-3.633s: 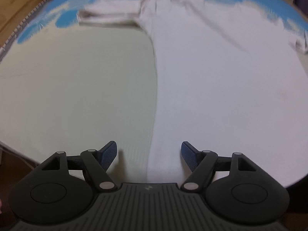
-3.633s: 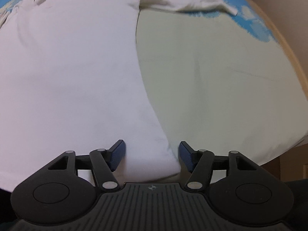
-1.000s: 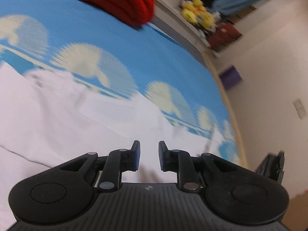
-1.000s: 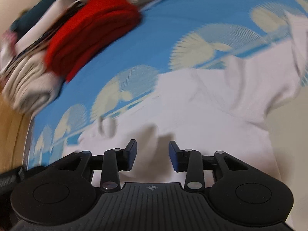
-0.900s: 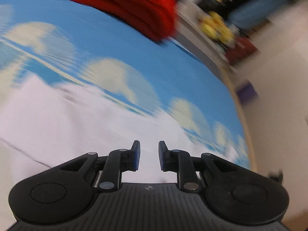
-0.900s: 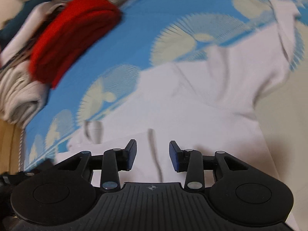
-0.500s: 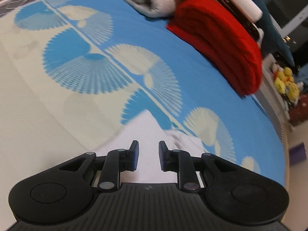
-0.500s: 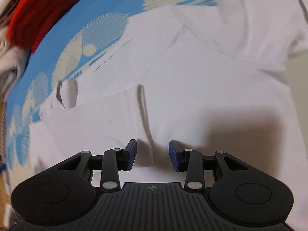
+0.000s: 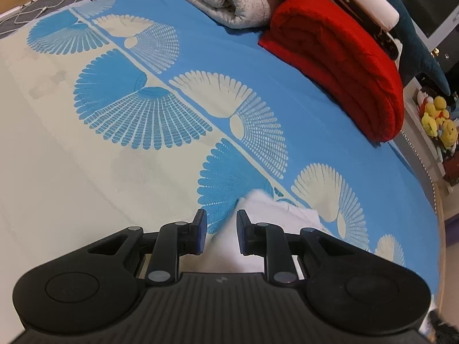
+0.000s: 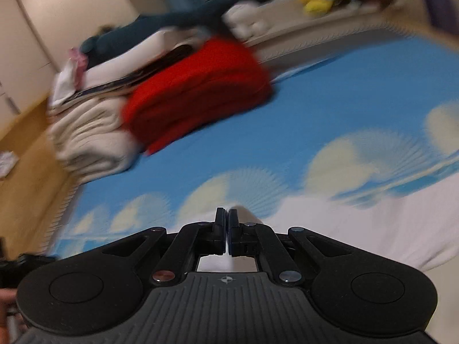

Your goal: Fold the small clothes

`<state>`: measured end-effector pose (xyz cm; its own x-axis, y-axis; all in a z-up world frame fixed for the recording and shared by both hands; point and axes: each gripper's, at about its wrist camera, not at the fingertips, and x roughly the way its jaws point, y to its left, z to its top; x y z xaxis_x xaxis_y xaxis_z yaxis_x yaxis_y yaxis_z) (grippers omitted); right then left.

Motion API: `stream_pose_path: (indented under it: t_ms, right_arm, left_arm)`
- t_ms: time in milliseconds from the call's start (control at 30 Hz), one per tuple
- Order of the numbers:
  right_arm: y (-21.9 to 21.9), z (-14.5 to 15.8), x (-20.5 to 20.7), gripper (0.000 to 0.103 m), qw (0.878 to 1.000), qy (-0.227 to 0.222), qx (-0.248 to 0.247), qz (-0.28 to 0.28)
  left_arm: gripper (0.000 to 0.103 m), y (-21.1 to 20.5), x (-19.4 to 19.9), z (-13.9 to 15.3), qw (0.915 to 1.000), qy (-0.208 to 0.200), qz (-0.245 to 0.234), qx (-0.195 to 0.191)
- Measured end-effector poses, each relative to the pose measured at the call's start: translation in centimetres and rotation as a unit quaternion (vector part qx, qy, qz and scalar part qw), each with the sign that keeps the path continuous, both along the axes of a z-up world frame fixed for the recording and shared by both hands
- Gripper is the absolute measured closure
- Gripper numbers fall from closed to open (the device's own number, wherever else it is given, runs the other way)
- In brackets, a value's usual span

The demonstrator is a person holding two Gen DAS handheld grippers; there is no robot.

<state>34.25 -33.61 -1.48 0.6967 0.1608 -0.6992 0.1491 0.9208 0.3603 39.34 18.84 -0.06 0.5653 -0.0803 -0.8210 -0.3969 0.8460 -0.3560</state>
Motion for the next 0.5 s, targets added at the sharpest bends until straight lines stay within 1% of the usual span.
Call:
stream_pose_path:
  t_ms: [33, 67, 100, 133, 167, 233, 267, 367, 467, 500]
  right_arm:
    - [-1.6, -1.6, 0.4, 0.103, 0.999, 0.043, -0.011, -0.024]
    - [-3.1, -3.6, 0.7, 0.103, 0.994, 0.09, -0.023, -0.051]
    - [-4.3, -5.1, 0.7, 0.103, 0.991, 0.113, -0.028, -0.07]
    - [-5.0, -6.0, 0.7, 0.103, 0.989, 0.12, -0.03, -0.078]
    - [-5.2, -6.6, 0.8, 0.103, 0.989, 0.121, -0.031, -0.079]
    - [-5.3, -6.9, 0.9, 0.103, 0.99, 0.115, -0.031, -0.077]
    - [-5.2, -6.9, 1.0, 0.103, 0.991, 0.108, -0.035, -0.073]
    - [-5.1, -6.8, 1.4, 0.103, 0.991, 0.097, -0.054, -0.072]
    - [-5.7, -7.1, 1.5, 0.103, 0.99, 0.096, -0.068, -0.081]
    - [-5.6, -7.1, 1.1, 0.103, 0.99, 0.096, -0.067, -0.08]
  left_arm:
    - [0.08, -0.2, 0.1, -0.2, 1.0, 0.003, -0.003, 0.001]
    - [0.077, -0.4, 0.2, -0.5, 0.9999, 0.007, -0.008, 0.002]
    - [0.076, -0.7, 0.3, -0.8, 0.9999, 0.009, -0.013, 0.003]
    - [0.073, -1.0, 0.5, -1.1, 0.9998, 0.011, -0.018, 0.003]
    - [0.068, -1.4, 0.6, -1.4, 0.9996, 0.014, -0.024, 0.003]
    - [0.061, -2.3, 1.0, -2.4, 0.9991, 0.019, -0.039, -0.001]
    - [0.06, -2.8, 1.2, -3.0, 0.9988, 0.019, -0.046, -0.005]
    - [0.058, -3.9, 1.9, -4.9, 0.9977, 0.02, -0.062, -0.019]
    - [0.058, -4.3, 2.7, -6.7, 0.9975, 0.025, -0.063, -0.017]
    - [0.058, -4.3, 2.9, -7.1, 0.9976, 0.02, -0.063, -0.019]
